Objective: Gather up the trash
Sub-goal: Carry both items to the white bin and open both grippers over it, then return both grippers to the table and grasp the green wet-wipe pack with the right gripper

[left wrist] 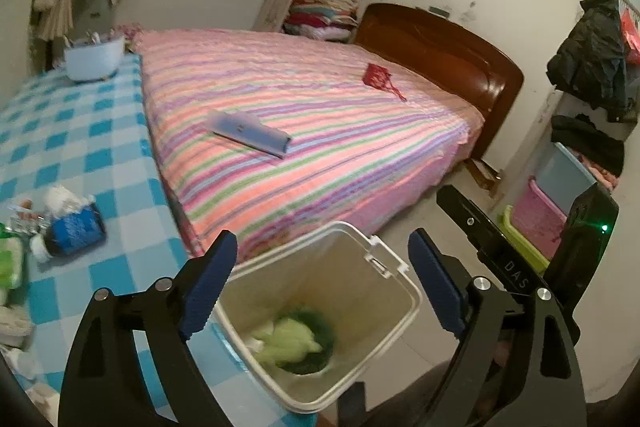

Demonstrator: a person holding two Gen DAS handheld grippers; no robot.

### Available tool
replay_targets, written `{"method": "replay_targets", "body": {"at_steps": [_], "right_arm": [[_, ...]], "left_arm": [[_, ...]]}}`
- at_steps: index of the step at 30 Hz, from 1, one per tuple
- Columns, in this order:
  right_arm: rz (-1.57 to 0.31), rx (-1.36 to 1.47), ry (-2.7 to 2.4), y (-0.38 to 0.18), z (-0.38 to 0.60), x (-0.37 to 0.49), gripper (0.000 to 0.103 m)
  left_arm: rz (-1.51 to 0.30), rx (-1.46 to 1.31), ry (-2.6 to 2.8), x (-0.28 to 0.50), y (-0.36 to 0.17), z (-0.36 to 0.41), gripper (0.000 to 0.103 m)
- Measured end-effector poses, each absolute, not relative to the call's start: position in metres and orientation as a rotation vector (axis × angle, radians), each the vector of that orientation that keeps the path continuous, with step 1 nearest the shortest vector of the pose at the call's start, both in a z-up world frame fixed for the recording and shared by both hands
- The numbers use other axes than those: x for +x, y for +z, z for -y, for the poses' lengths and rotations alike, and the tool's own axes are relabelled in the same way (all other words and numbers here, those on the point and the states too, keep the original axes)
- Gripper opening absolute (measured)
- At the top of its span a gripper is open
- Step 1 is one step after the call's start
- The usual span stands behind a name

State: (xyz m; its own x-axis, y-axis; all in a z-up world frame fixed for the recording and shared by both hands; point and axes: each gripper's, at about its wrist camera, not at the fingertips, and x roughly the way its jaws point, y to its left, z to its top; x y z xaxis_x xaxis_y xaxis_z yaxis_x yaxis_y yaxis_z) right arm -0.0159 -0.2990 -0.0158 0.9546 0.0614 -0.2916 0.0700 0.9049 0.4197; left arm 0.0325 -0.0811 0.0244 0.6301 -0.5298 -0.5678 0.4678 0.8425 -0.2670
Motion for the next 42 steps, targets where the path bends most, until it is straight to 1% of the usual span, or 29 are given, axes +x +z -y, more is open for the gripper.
{"method": "replay_targets", "body": {"at_steps": [3,4,10,21,27,33,40,42], "right_arm": [[-0.308,0.449,0.013,-0.015,0.296,-0.015,0.075],[-0.308,0.443,0.017,-0.014,0.294,-0.014,0.075],[-0.31,0.391,0.079,-0.011,0.269,-0.008,0.075],[-0.37,0.291,0.294,-0.007,0.185,0.011,0.075],[-0.414,0.236,0.477,-0.001,0.125,0.023,0.075],[-0.461,0.114,0.683,0.006,0.046,0.04,0.075],[-0.506,-0.036,0.841,0.004,-0.033,0.052,0.075],[-0.514,-0.081,0.87,0.003,-0.055,0.057,0.075]], "left_arm": [[-0.633,-0.111,-0.516,0.025,0.037,0.063,0.087],[-0.623,-0.105,-0.497,0.023,0.041,0.057,0.089],[-0.559,-0.066,-0.337,0.009,0.058,0.014,0.092],[-0.558,-0.127,-0.1,-0.012,0.069,-0.103,0.093],[-0.589,-0.176,0.043,-0.025,0.063,-0.18,0.093],[-0.655,-0.242,0.11,-0.038,0.045,-0.244,0.093],[-0.676,-0.375,0.098,-0.057,0.026,-0.306,0.093],[-0.69,-0.399,0.102,-0.058,0.021,-0.313,0.093]]}}
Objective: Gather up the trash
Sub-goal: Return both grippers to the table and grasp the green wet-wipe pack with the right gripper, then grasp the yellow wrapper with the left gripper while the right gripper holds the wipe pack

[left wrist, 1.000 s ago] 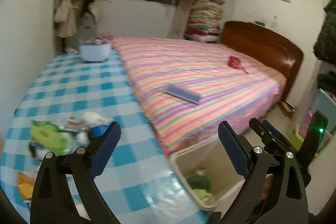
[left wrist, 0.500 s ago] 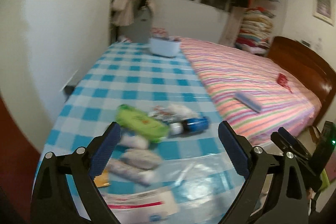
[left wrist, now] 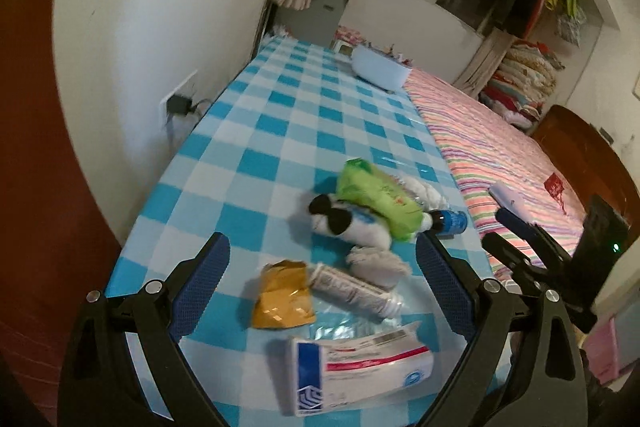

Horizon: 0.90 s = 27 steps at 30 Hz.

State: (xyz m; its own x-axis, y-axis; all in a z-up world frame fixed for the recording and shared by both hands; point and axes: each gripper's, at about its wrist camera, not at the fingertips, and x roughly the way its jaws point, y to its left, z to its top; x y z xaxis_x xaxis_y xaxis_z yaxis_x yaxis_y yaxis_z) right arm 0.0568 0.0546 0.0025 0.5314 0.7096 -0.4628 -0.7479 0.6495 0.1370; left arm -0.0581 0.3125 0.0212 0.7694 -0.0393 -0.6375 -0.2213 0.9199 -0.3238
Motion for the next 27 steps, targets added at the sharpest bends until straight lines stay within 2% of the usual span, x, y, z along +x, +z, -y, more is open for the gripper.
{"method": "replay_targets", "body": {"at_steps": [17,27], "right_arm": [[-0.611,-0.259,0.875,-0.021,-0.142,0.089,0.075],[-0.71,-0.316,0.859,-0.051,-0.171,0.11,0.074]], "left_arm": [[-0.856,-0.26,0.098,-0.044,-0.031,-0.312,0.093],[-0.931,-0.27,0.106,-0.032,-0.057,-0.32,0.093]]}}
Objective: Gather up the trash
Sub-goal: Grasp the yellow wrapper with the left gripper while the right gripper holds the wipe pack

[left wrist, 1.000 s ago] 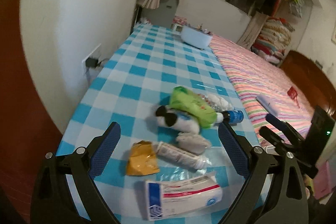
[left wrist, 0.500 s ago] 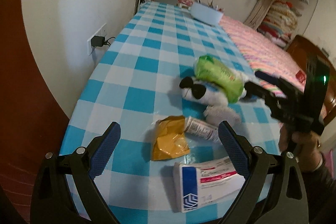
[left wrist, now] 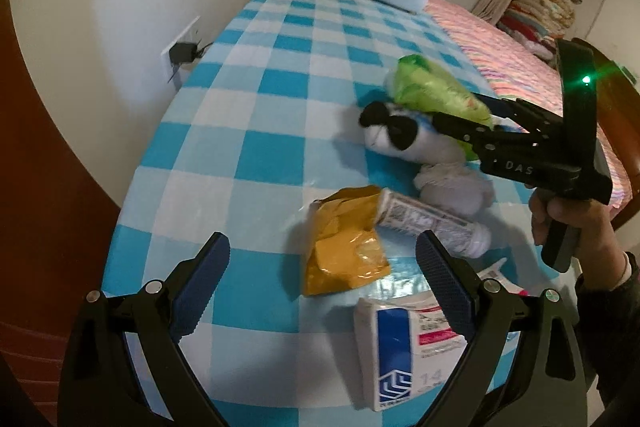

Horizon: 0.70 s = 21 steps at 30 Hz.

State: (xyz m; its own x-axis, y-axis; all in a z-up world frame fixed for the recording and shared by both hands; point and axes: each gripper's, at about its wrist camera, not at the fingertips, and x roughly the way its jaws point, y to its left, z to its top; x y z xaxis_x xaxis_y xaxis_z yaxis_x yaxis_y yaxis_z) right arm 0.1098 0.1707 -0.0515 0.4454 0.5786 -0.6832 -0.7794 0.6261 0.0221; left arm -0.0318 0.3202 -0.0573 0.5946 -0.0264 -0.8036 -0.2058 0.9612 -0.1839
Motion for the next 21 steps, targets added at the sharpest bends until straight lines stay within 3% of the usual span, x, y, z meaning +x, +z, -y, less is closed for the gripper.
{"method": "replay_targets", "body": {"at_steps": [1,5,9,14,21], "right_arm": [[-0.723,-0.306,0.865,-0.054,-0.171,0.112,0.072],[-0.76,-0.248,0.907,-0.054,-0.167,0.116,0.045],[-0.759,-0.249,0.921,-0.053,-0.167,0.112,0.034],[-0.73,-0.208,0.925,-0.046,-0.159,0.108,0.025],[-0.653,-0.112,0.942,-0.017,-0.138,0.1,0.025]], "left_arm": [[-0.934,-0.272,0.108,-0.031,-0.059,-0.321,0.093],[-0.933,-0.27,0.11,-0.031,-0.06,-0.322,0.093],[-0.939,-0.259,0.107,-0.028,-0.061,-0.321,0.093],[-0.944,-0.259,0.107,-0.025,-0.063,-0.319,0.093],[-0.961,-0.256,0.091,-0.014,-0.072,-0.316,0.093]]}}
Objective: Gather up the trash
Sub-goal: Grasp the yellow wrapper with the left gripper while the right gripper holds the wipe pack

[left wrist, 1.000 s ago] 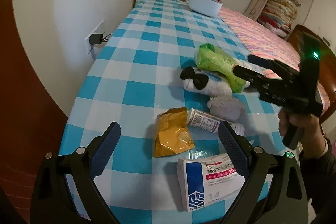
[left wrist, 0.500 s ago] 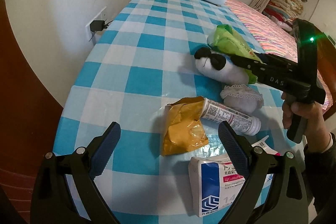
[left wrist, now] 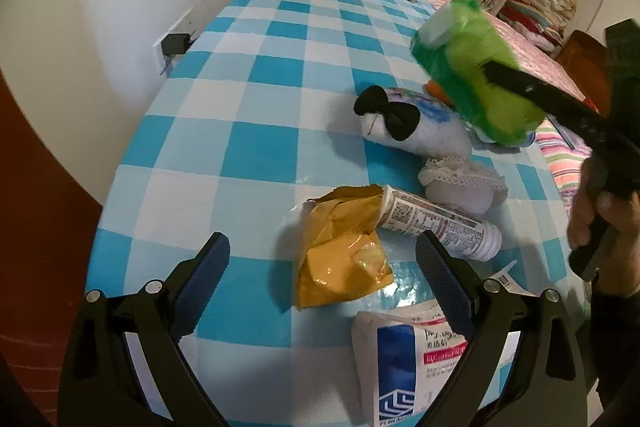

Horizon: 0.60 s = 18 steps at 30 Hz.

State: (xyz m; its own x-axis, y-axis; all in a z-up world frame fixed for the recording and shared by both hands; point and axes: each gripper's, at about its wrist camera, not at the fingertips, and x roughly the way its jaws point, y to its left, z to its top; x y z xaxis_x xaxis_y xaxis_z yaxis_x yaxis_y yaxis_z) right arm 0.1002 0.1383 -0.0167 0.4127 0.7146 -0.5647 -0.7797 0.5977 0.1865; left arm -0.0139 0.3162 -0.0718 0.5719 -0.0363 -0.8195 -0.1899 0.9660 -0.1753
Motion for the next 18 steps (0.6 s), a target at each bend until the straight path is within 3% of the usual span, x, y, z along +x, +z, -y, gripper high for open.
{"method": "replay_targets", "body": {"at_steps": [2,4,6,8,14,18], "right_arm": [[-0.639,-0.094,0.951,-0.011,-0.133,0.096,0.025],[-0.634,-0.073,0.963,-0.007,-0.128,0.093,0.025],[-0.621,-0.057,0.966,-0.003,-0.123,0.09,0.025],[-0.605,-0.043,0.97,0.002,-0.118,0.087,0.025],[-0.555,-0.013,0.972,0.016,-0.101,0.077,0.025],[-0.536,0.003,0.968,0.02,-0.09,0.076,0.025]], "left_arm": [[-0.967,-0.244,0.09,-0.009,-0.076,-0.314,0.091],[-0.961,-0.232,0.11,-0.006,-0.078,-0.313,0.081],[-0.994,-0.231,0.1,-0.002,-0.084,-0.312,0.046],[-1.028,-0.247,0.089,0.003,-0.093,-0.313,0.035],[-0.965,-0.227,0.124,0.001,-0.082,-0.311,0.017],[-0.912,-0.247,0.168,-0.001,-0.069,-0.316,0.014]]}}
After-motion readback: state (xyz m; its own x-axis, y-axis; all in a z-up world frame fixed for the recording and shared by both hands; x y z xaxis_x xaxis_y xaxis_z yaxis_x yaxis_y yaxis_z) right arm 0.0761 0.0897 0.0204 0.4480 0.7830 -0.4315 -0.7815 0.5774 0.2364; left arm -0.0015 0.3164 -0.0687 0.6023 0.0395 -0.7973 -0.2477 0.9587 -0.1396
